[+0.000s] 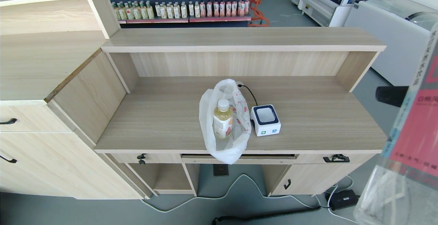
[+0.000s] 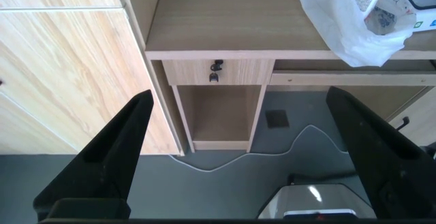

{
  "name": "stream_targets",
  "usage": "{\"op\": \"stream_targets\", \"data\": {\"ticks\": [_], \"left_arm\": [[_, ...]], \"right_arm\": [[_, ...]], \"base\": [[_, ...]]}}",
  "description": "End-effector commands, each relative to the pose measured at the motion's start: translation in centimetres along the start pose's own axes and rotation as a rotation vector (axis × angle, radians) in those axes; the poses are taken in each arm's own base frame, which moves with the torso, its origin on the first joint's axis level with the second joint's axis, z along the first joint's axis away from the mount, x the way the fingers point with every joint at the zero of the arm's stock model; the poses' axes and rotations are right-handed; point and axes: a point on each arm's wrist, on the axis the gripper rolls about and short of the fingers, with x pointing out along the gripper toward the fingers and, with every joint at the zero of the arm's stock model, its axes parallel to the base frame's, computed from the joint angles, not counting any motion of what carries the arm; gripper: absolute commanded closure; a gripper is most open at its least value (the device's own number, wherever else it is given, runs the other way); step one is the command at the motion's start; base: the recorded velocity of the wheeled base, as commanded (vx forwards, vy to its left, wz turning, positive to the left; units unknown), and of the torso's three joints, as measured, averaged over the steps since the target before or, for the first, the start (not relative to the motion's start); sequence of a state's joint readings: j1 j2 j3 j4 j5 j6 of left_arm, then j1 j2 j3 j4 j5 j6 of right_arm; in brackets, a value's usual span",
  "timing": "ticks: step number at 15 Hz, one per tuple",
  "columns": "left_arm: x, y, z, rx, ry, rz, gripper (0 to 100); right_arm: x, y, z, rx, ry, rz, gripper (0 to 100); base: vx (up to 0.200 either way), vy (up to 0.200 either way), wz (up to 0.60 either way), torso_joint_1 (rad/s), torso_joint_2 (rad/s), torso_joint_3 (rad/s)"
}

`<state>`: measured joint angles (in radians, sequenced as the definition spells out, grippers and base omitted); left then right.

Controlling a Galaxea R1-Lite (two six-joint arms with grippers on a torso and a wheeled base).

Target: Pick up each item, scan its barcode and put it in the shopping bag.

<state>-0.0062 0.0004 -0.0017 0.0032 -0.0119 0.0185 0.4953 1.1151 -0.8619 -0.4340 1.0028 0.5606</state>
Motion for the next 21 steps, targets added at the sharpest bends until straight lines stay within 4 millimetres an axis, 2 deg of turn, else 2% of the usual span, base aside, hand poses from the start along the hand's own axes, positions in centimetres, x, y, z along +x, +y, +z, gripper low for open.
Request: {"op": "stream_targets", "data": {"ticks": [1, 13, 16, 18, 19, 21], "left_arm": [[0.0, 0.0, 0.0, 0.000, 0.000, 0.000, 0], [0.0, 0.0, 0.0, 0.000, 0.000, 0.000, 0], [0.0, 0.0, 0.0, 0.000, 0.000, -0.002, 0], [0.0, 0.0, 0.0, 0.000, 0.000, 0.000, 0], [0.0, 0.0, 0.0, 0.000, 0.000, 0.000, 0], [0.0, 0.0, 0.0, 0.000, 0.000, 0.000, 0]], "right_arm": [[0.1, -0.2, 0.0, 0.003, 0.003, -0.001, 100], [0.1, -1.0, -0.3, -0.042, 0.010, -0.030, 100], [-2.1, -8.1, -1.1, -0.426, 0.062, -0.325, 100], [-4.3, -13.3, -1.6, -0.690, 0.173, -0.606, 100], [-5.8, -15.2, -1.6, -0.796, 0.221, -0.705, 100], [-8.0, -18.6, -1.4, -1.002, 0.272, -0.792, 100]], "base": [[0.000, 0.000, 0.00, 0.000, 0.00, 0.000], [0.000, 0.000, 0.00, 0.000, 0.00, 0.000], [0.000, 0.000, 0.00, 0.000, 0.00, 0.000], [0.000, 0.000, 0.00, 0.000, 0.00, 0.000], [0.000, 0.000, 0.00, 0.000, 0.00, 0.000], [0.000, 0.000, 0.00, 0.000, 0.00, 0.000]]}}
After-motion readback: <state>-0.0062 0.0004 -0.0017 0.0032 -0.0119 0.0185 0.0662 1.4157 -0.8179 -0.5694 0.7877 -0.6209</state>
